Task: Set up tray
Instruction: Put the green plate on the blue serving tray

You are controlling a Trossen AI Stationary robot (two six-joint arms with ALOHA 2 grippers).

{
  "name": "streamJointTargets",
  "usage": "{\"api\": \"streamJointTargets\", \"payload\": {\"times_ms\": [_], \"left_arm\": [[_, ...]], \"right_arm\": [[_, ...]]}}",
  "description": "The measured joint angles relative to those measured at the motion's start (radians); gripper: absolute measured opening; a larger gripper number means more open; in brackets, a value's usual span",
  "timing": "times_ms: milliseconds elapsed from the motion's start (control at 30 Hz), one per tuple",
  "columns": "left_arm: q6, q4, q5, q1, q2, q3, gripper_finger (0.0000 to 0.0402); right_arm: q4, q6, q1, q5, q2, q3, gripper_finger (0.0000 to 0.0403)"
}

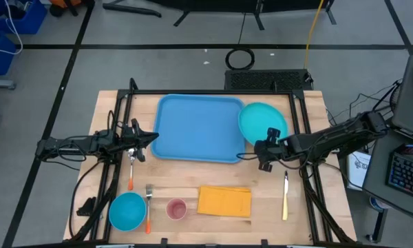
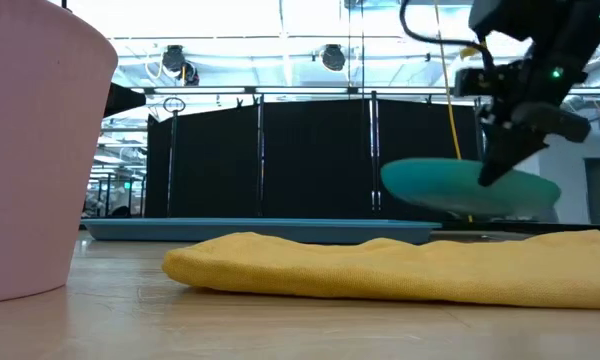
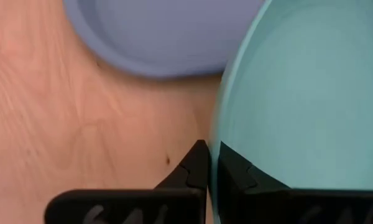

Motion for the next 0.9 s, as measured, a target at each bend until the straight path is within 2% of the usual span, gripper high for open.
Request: {"api": "streamJointTargets", "payload": {"times_ms": [167,433,700,900], "left_arm": [[0.0,0.0,0.0,0.0,0.0,0.0,0.0026],[0.0,0.0,0.0,0.0,0.0,0.0,0.0026],[0.003,0.006,-0.002,0.0,0.0,-0.001,0.0026],[0.003,0.006,-0.002,0.0,0.0,-0.001,0.0026]], "right_arm": [[0.01,-0.072,0.0,0.044,0.0,0.051,0.0],[0.113,-0.269,-0.013,0.047,0.037,0.14,0.0],[0.121,-0.431,-0.055,0.039,0.23,0.297,0.0],[0.12,-0.543,-0.102,-0.067,0.364,0.452,0.0]]}}
